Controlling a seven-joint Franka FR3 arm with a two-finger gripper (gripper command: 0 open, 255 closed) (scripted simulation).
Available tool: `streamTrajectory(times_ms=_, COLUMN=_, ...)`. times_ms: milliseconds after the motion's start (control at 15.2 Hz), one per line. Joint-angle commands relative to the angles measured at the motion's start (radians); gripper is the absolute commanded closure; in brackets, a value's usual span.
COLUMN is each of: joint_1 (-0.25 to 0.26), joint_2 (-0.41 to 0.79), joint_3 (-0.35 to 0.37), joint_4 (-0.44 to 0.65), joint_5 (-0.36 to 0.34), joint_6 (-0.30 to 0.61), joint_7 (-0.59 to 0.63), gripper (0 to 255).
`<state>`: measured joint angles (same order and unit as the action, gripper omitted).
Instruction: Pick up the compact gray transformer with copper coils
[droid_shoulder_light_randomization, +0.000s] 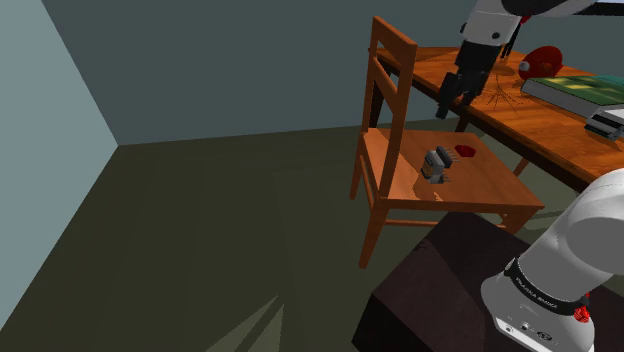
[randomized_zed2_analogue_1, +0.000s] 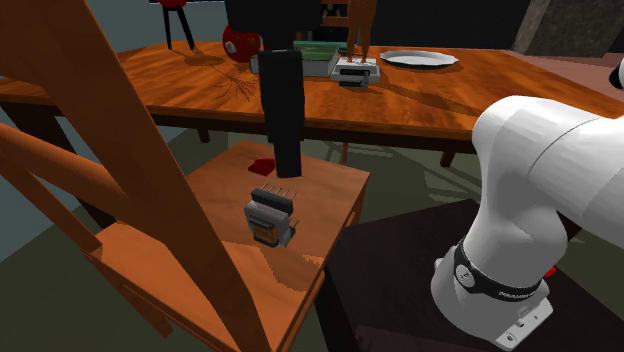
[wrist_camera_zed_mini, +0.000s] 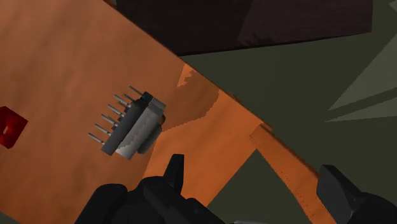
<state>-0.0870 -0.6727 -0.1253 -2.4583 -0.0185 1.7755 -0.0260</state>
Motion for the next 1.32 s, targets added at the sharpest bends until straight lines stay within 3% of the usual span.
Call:
streamTrajectory(times_ms=0, joint_1=-0.013, joint_2=0.039, joint_3=-0.033, joint_4=-0.016, joint_5=-0.009, joint_6=0.054, joint_7=-0.027, gripper=0)
streamTrajectory(times_ms=594, joint_1=-0.051, joint_2=0.284, joint_3=-0.185, joint_4=-0.032, joint_5=-0.004, joint_6=0.298, joint_7=-0.162, gripper=0)
streamTrajectory(times_ms=1056, joint_1=-0.058, joint_2=0.538, joint_3=-0.295, joint_4=0.028, joint_5=0.094, joint_6=0.458, joint_7=-0.313, gripper=0)
streamTrajectory(times_ms=1254, joint_1=-0.058, joint_2=0.572, joint_3=-0.3, joint_4=0.022, joint_5=0.114, joint_6=0.493, joint_7=-0.335, gripper=0)
